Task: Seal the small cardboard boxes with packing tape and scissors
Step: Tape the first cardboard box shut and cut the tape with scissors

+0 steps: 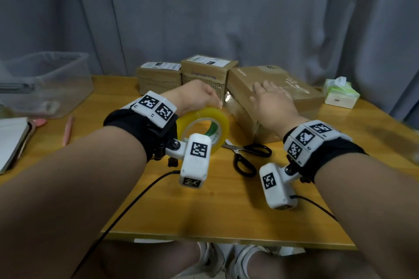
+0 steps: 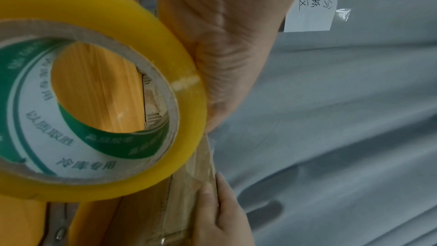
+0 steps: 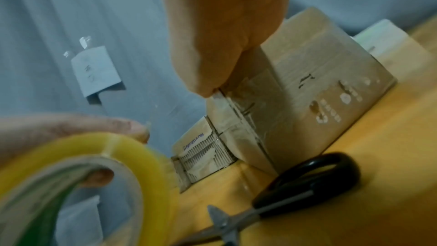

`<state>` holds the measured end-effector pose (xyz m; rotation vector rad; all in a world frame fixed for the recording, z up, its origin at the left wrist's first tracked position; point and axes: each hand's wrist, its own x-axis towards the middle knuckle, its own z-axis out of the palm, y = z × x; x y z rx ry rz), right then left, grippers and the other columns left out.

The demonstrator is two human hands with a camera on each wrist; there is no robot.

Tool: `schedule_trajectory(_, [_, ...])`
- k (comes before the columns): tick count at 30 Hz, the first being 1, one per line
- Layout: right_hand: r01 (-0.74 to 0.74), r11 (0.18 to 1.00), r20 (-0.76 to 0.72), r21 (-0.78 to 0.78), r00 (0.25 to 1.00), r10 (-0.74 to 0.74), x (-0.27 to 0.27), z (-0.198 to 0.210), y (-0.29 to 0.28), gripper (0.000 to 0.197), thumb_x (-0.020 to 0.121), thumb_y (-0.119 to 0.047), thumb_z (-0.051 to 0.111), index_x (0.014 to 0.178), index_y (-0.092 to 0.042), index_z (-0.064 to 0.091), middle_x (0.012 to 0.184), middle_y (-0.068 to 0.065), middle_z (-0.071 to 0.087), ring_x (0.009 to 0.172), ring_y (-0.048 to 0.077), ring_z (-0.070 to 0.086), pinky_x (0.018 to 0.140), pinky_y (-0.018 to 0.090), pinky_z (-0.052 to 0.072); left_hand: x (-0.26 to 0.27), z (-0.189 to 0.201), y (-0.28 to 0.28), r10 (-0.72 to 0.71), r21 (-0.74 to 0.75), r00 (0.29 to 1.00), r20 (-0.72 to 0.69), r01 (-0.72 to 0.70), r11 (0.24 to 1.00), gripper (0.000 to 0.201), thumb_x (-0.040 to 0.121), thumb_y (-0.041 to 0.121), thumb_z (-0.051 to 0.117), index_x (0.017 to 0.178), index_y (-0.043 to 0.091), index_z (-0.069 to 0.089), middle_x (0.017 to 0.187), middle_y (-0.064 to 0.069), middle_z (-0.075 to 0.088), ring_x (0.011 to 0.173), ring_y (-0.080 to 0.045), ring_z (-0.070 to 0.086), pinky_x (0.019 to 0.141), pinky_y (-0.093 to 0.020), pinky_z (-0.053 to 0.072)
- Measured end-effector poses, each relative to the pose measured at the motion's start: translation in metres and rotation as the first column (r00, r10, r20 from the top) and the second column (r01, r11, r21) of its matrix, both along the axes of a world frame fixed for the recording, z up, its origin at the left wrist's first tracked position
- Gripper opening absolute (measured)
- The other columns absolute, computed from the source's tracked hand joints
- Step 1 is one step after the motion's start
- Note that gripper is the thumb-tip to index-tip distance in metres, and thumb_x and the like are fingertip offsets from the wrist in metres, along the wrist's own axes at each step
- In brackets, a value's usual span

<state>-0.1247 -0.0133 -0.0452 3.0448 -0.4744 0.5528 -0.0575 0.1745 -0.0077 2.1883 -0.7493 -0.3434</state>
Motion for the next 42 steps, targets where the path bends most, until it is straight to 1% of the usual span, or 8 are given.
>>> schedule_trajectory(7, [-0.105, 0.974, -0.011, 0.203, 0.994, 0.109, -0.016, 0.014, 0.006, 0.079, 0.090, -0.054, 0.053, 0.152, -0.019, 0.020, 0.157, 0.006, 0.024, 0.145, 0.021, 0.020, 0.120, 0.041, 0.009, -0.003, -0.007, 0.017, 0.009, -0.124, 0.998, 0.061, -0.001, 0.992, 0.014, 0.086, 0.023, 0.068, 0.094, 0.011, 0.070, 0.088, 0.008, 0.062, 0.081, -0.006, 0.057, 0.075, -0.018, 0.046])
schedule_trajectory(12, [-0.411, 0.706, 0.338, 0.576, 0.907, 0.251, -0.037, 0.018, 0.040, 0.042, 0.090, -0.041, 0.061, 0.124, -0.018, 0.058, 0.117, 0.005, 0.060, 0.105, 0.016, 0.056, 0.093, 0.031, 0.049, -0.006, -0.005, 0.034, 0.064, -0.306, 0.994, 0.090, -0.034, 0.951, 0.013, 0.087, 0.019, 0.068, 0.093, 0.008, 0.069, 0.090, -0.004, 0.069, 0.078, -0.010, 0.062, 0.062, -0.012, 0.051])
schedule_trajectory(18, [-0.458, 0.564, 0.462, 0.687, 0.875, 0.148, -0.029, 0.037, 0.066, 0.046, 0.074, -0.062, 0.065, 0.096, -0.022, 0.062, 0.085, 0.000, 0.059, 0.076, 0.011, 0.054, 0.069, 0.032, 0.046, -0.019, 0.016, 0.028, 0.116, -0.488, 0.972, 0.204, -0.002, 0.873, 0.007, 0.089, 0.014, 0.064, 0.082, 0.012, 0.064, 0.070, 0.004, 0.059, 0.063, -0.003, 0.053, 0.062, -0.014, 0.045])
schedule_trajectory(22, [-0.422, 0.310, 0.422, 0.852, 0.904, 0.073, -0.027, 0.044, 0.072, 0.029, 0.088, -0.034, 0.066, 0.111, -0.016, 0.059, 0.091, -0.001, 0.064, 0.068, 0.007, 0.063, 0.060, 0.023, 0.049, -0.026, 0.024, 0.015, 0.184, -0.549, 0.946, 0.268, -0.007, 0.835, 0.008, 0.088, 0.017, 0.065, 0.087, 0.008, 0.066, 0.066, 0.008, 0.055, 0.058, 0.001, 0.048, 0.058, -0.011, 0.040])
schedule_trajectory(26, [-0.392, 0.127, 0.399, 0.911, 0.916, -0.041, -0.031, 0.047, 0.066, 0.005, 0.088, -0.020, 0.067, 0.085, -0.022, 0.064, 0.085, 0.000, 0.065, 0.081, 0.017, 0.059, 0.072, 0.031, 0.048, -0.030, 0.025, 0.016, 0.135, -0.518, 0.958, 0.254, 0.017, 0.855, 0.010, 0.086, 0.018, 0.068, 0.088, 0.008, 0.067, 0.071, 0.005, 0.060, 0.061, -0.003, 0.053, 0.057, -0.012, 0.044])
schedule_trajectory(31, [-0.335, 0.247, 0.345, 0.909, 0.938, 0.000, -0.048, 0.062, 0.056, 0.011, 0.086, -0.019, 0.068, 0.079, -0.022, 0.060, 0.080, -0.004, 0.062, 0.076, 0.011, 0.055, 0.065, 0.026, 0.043, -0.041, 0.025, 0.006, 0.073, -0.437, 0.971, 0.228, 0.035, 0.899, 0.014, 0.083, 0.018, 0.072, 0.088, 0.008, 0.063, 0.075, -0.001, 0.062, 0.063, -0.007, 0.059, 0.063, -0.020, 0.049])
schedule_trajectory(36, [-0.275, 0.358, 0.284, 0.892, 0.958, 0.030, -0.072, 0.083, 0.042, 0.014, 0.085, -0.016, 0.069, 0.075, -0.021, 0.061, 0.070, -0.004, 0.062, 0.063, 0.009, 0.055, 0.053, 0.022, 0.041, -0.050, 0.043, -0.009, 0.017, -0.473, 1.000, 0.013, -0.008, 0.881, 0.042, 0.083, 0.018, 0.072, 0.115, 0.010, 0.046, 0.080, -0.009, 0.065, 0.059, -0.008, 0.059, 0.052, -0.015, 0.049])
schedule_trajectory(42, [-0.184, 0.431, 0.212, 0.883, 0.977, -0.016, -0.091, 0.106, 0.024, 0.013, 0.084, -0.020, 0.071, 0.094, -0.018, 0.063, 0.089, 0.003, 0.065, 0.081, 0.018, 0.062, 0.073, 0.033, 0.052, -0.054, 0.060, -0.033, -0.076, -0.429, 0.991, 0.113, 0.118, 0.896, 0.007, 0.084, 0.019, 0.071, 0.083, 0.013, 0.068, 0.074, 0.000, 0.064, 0.065, -0.009, 0.057, 0.057, -0.015, 0.047])
